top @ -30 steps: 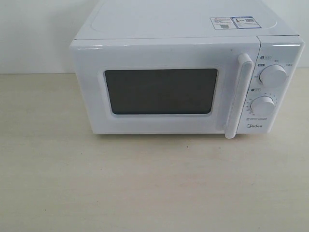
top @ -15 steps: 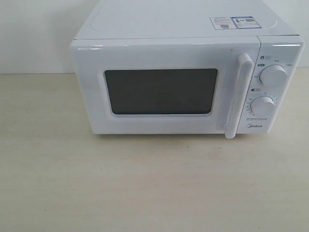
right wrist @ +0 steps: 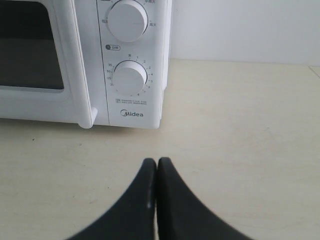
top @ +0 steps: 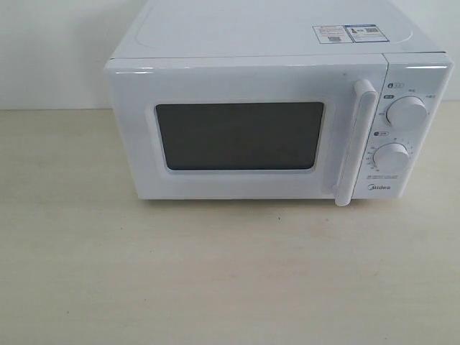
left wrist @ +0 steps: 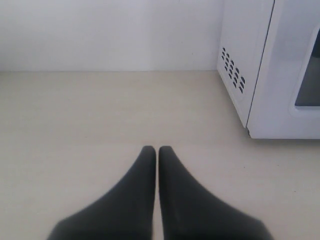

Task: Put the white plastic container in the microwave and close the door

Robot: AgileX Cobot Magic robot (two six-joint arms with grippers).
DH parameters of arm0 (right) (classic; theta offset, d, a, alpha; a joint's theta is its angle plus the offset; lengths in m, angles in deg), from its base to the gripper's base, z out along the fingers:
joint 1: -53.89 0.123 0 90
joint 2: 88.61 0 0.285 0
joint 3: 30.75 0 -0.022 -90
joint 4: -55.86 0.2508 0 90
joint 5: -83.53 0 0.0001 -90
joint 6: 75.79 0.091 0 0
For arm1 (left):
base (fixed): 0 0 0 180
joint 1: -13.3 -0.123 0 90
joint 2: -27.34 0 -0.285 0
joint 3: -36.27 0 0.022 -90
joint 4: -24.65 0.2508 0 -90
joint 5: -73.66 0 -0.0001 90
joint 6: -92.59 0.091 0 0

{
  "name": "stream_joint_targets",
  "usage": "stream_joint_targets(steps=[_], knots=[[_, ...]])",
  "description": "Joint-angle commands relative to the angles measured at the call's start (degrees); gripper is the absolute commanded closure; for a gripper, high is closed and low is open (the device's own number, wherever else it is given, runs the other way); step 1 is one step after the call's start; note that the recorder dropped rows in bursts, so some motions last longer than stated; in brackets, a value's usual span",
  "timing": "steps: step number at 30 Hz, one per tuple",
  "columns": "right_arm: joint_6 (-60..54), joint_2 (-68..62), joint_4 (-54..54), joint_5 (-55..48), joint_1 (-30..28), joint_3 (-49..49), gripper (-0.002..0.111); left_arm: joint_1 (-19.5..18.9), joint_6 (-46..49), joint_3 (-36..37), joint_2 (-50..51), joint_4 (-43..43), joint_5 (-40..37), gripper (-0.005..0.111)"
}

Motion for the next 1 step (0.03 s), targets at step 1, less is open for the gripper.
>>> stream_joint_targets(steps=[1], knots=[[-0.04,0.31,-0.32,0.56,-0.11,0.00,0.109,-0.15,0.26,0.19,-0.17,-0.36,-0.03,0.102]])
